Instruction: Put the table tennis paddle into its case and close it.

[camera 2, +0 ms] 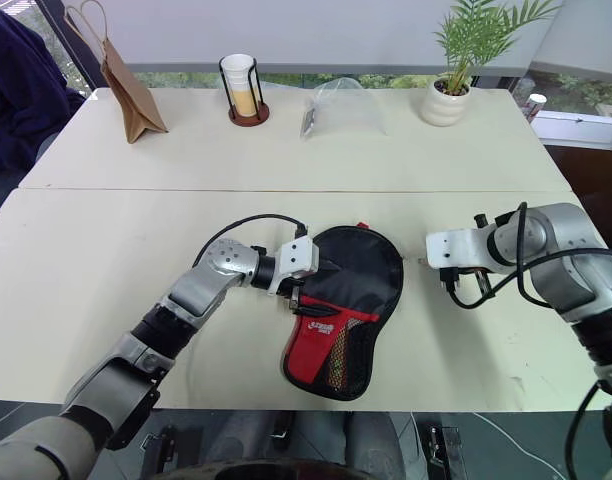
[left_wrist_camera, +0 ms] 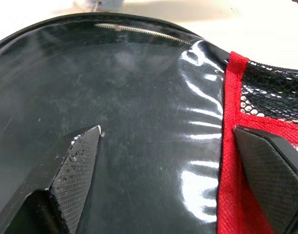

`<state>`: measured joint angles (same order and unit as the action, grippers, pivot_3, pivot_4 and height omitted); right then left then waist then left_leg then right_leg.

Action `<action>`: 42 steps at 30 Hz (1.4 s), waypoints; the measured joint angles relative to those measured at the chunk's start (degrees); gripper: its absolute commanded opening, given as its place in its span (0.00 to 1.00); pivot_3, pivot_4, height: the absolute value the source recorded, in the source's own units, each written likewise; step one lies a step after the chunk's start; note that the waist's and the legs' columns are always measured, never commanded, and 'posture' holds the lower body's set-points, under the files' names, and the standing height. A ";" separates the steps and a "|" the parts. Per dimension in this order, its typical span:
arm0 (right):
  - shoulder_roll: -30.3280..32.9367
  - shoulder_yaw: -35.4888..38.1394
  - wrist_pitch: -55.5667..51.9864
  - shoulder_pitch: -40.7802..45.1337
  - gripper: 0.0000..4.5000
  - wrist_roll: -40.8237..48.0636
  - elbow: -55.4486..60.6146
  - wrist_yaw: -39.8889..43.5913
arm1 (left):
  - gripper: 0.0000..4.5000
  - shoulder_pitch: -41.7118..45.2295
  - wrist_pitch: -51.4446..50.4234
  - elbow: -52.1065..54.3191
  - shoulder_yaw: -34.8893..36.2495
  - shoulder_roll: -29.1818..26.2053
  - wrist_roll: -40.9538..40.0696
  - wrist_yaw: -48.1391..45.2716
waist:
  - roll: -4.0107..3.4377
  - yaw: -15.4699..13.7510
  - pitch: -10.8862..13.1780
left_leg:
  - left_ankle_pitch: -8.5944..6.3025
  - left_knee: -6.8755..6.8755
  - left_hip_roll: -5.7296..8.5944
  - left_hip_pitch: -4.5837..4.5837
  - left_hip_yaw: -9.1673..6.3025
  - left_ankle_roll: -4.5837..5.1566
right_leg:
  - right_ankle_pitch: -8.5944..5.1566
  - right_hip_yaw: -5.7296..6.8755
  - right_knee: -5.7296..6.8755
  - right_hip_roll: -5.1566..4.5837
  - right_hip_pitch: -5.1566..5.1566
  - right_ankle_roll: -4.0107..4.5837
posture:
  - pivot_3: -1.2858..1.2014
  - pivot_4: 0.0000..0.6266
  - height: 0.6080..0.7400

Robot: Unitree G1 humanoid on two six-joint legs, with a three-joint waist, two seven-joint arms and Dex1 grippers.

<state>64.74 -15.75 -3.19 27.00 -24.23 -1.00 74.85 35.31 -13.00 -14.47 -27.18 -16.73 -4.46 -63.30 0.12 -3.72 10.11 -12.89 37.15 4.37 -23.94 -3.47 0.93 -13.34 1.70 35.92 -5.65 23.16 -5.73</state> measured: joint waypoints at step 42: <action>7.64 2.82 20.49 -18.39 0.07 3.25 30.01 7.04 | 1.00 -0.76 -1.39 0.24 -0.08 0.20 0.15 1.06 | 0.33 0.19 -0.93 | -0.18 -0.12 -0.23 -0.01 -0.01 -0.08 | -0.04 0.03 -0.69 -0.01 -0.20 0.05 | 0.52 0.24 0.95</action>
<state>72.38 -12.93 17.30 8.62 -20.99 29.00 81.89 34.55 -14.40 -14.23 -27.26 -16.53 -4.31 -62.24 0.46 -3.53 9.19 -13.07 37.03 4.14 -23.95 -3.48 0.84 -13.38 1.73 35.23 -5.66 22.96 -5.69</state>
